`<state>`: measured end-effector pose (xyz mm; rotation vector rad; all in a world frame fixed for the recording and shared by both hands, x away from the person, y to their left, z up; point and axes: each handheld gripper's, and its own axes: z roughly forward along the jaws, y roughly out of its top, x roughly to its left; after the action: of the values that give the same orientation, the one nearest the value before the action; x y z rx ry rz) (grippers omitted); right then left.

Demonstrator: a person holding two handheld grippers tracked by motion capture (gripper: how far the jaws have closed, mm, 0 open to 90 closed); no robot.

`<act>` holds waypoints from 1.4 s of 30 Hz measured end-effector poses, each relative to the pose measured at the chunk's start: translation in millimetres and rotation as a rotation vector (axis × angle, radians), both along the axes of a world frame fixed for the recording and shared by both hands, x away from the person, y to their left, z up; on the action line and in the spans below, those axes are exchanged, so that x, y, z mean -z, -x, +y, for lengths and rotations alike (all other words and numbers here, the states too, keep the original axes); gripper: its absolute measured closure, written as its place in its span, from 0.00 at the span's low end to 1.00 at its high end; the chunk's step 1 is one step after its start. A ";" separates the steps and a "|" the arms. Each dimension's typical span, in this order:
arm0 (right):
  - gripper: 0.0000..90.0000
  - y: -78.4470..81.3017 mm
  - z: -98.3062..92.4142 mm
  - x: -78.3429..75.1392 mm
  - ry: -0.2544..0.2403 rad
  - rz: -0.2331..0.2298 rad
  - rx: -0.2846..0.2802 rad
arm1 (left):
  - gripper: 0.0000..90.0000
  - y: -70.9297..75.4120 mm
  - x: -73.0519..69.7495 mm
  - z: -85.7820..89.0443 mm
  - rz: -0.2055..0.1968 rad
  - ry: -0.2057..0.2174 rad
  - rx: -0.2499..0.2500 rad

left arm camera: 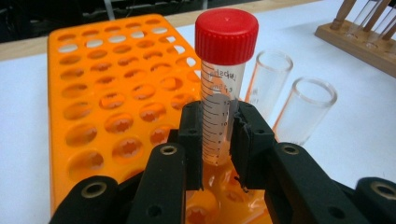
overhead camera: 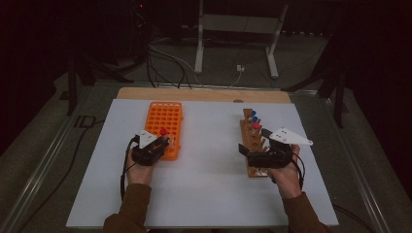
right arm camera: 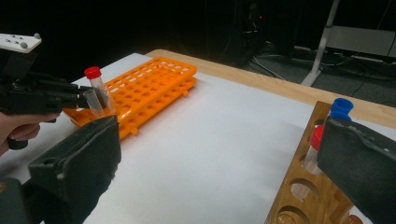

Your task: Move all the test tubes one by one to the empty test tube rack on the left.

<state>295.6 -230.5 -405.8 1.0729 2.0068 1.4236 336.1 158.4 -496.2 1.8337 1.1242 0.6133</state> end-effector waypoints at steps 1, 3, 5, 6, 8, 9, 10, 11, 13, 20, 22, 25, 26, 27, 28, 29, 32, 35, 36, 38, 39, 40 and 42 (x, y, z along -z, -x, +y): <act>0.00 0.0 0.1 0.0 0.000 0.000 0.000 | 0.84 0.1 0.2 0.5 0.002 0.000 0.003; 0.00 -0.2 0.2 0.2 0.001 -0.001 -0.002 | 0.84 -0.3 0.1 0.9 0.004 0.007 0.002; 0.00 -0.1 0.2 0.2 0.001 -0.001 -0.003 | 0.83 -0.1 -0.1 1.0 0.008 0.015 -0.001; 0.00 -0.1 0.2 0.2 0.001 -0.001 -0.002 | 0.83 0.1 -0.2 1.2 0.008 0.022 -0.002; 0.00 -0.3 -0.2 0.1 0.001 -0.001 0.000 | 0.79 1.1 -1.2 2.8 0.008 0.028 -0.008; 0.00 -0.4 -0.5 0.1 0.000 -0.001 0.002 | 0.78 1.6 -1.8 3.5 0.008 0.030 -0.012; 0.00 -0.5 -0.9 0.1 0.000 0.000 0.002 | 0.76 2.2 -2.4 4.2 0.012 0.030 -0.014; 0.00 -0.6 -1.0 0.2 0.000 -0.001 0.002 | 0.75 2.9 -3.1 5.0 0.015 0.032 -0.012; 0.00 -0.8 -1.2 0.4 -0.001 -0.001 0.003 | 0.74 4.7 -4.7 7.1 0.015 0.036 -0.016; 0.00 -0.9 -1.3 0.6 0.000 0.003 0.005 | 0.66 13.8 -12.3 16.3 0.007 0.088 -0.011; 0.00 -1.3 -1.4 1.0 -0.001 0.004 0.005 | 0.61 17.2 -14.9 18.4 0.000 0.119 -0.006; 0.00 -1.6 -1.7 1.3 -0.001 0.006 0.005 | 0.50 21.7 -18.7 21.1 -0.008 0.160 0.002; 0.00 -1.6 -1.9 1.2 -0.001 0.005 0.005 | 0.46 23.5 -19.9 21.4 -0.014 0.172 -0.001; 0.00 -1.6 -2.3 0.9 -0.002 0.004 0.005 | 0.42 25.3 -21.2 21.7 -0.021 0.179 -0.005; 0.00 -1.6 -2.8 0.7 -0.002 0.002 0.004 | 0.38 27.3 -22.4 21.9 -0.029 0.182 -0.010; 0.00 -1.8 -3.3 0.7 -0.004 0.001 0.004 | 0.33 28.9 -23.4 21.9 -0.035 0.186 -0.018; 0.00 -3.2 -5.0 1.9 -0.006 0.005 0.008 | 0.21 31.1 -24.9 22.1 -0.040 0.201 -0.044; 0.00 -5.3 -7.5 3.5 -0.001 0.011 0.015 | 0.14 31.0 -24.7 22.8 -0.044 0.224 -0.055; 0.00 -5.8 -9.1 3.3 -0.004 0.012 0.020 | 0.09 31.0 -24.8 22.8 -0.043 0.229 -0.060; 0.00 -7.6 -12.7 3.0 -0.010 0.010 0.033 | 0.02 31.5 -25.1 23.9 -0.046 0.229 -0.062; 0.00 -8.4 -14.6 2.7 -0.003 0.006 0.044 | 0.01 32.2 -25.6 24.2 -0.053 0.223 -0.066; 0.02 -9.7 -16.4 2.4 0.007 -0.001 0.053 | 0.01 32.8 -25.9 24.7 -0.059 0.222 -0.071; 0.03 -13.8 -20.2 1.9 0.008 -0.002 0.064 | 0.01 33.0 -26.2 25.7 -0.063 0.229 -0.072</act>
<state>309.4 -250.6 -407.7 1.1215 1.9567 1.3819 303.1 184.1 -470.0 1.5752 1.1719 0.5554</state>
